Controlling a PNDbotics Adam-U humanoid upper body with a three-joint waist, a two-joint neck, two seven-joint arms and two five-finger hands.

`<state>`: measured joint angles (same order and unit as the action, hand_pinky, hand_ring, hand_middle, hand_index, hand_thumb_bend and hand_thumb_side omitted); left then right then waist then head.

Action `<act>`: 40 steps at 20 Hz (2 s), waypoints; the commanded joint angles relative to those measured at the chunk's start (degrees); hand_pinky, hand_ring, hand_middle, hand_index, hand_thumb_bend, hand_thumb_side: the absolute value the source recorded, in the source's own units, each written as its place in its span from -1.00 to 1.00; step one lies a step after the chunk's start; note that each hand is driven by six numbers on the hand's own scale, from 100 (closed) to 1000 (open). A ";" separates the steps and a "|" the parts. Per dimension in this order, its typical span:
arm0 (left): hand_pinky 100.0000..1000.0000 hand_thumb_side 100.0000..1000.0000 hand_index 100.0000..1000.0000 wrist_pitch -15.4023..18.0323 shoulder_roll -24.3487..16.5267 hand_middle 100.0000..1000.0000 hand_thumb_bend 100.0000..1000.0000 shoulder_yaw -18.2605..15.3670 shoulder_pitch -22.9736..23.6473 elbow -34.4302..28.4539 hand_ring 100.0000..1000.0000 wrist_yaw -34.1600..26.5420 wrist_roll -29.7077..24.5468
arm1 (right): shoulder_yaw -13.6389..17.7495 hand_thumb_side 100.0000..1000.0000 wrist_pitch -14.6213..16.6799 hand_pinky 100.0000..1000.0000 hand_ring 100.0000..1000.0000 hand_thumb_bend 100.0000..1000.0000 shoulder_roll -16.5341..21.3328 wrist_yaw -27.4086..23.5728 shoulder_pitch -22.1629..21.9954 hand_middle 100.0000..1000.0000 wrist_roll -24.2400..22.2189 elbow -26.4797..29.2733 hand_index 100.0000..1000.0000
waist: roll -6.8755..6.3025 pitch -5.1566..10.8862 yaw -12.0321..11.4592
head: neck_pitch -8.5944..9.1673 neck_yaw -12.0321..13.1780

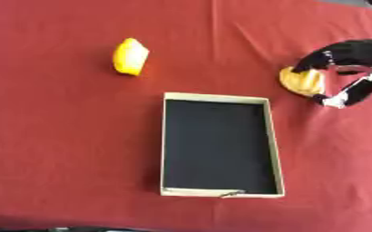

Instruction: Pick up objects on the table and place them in the box.

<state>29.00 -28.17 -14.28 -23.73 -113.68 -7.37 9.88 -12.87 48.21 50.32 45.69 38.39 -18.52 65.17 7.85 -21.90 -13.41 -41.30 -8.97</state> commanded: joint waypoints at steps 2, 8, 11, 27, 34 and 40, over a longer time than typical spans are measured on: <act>0.71 0.16 0.80 0.02 -0.89 0.64 -1.00 0.00 -0.81 -0.91 0.57 -0.24 -0.33 | 0.69 -0.30 3.75 0.42 0.38 -1.00 0.44 -0.51 0.19 -0.14 -0.59 -3.30 0.22 | -0.61 0.77 0.06 | -0.35 0.01; 0.71 0.16 0.80 -0.06 -0.90 0.64 -1.00 0.04 -0.94 -0.91 0.57 -0.40 -0.46 | 1.07 -0.54 3.75 0.34 0.29 -1.00 0.18 -4.67 0.20 -0.22 2.85 -4.60 0.08 | -0.59 0.82 0.04 | -0.56 0.10; 0.71 0.17 0.80 -0.13 -0.96 0.64 -1.00 0.01 -0.91 -0.91 0.57 -0.40 -0.53 | 1.54 -0.59 3.75 0.34 0.28 -1.00 0.25 -6.93 -0.03 -0.26 2.96 -3.32 0.03 | -0.58 0.87 0.13 | -0.62 0.16; 0.71 0.17 0.79 -0.11 -1.21 0.64 -1.00 -0.27 -0.40 -0.91 0.57 -0.10 -0.26 | 7.37 -0.76 3.75 0.34 0.27 -1.00 3.63 -21.79 -0.78 -0.31 4.62 12.47 -0.02 | -0.68 0.89 0.82 | -0.24 0.23; 0.71 0.14 0.79 0.10 -1.22 0.64 -1.00 -0.32 -0.36 -0.91 0.57 -0.05 0.31 | 6.10 -0.78 3.75 0.30 0.21 -1.00 3.51 -28.34 1.46 -0.31 4.44 23.01 -0.02 | -1.01 1.02 1.55 | 0.13 0.07; 0.70 0.10 0.79 0.91 -1.96 0.64 -1.00 -0.35 -0.11 -0.91 0.57 -0.20 1.65 | 1.84 -0.78 3.73 0.29 0.19 -1.00 -1.64 -32.91 3.83 -0.31 -0.48 31.73 -0.02 | -2.08 1.28 2.03 | 1.20 -0.76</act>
<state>29.62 -28.26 -14.03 -23.55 -113.68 -7.56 11.10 -10.87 50.30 48.40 14.07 41.29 -16.43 94.39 6.08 -22.05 -11.39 -41.00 -9.42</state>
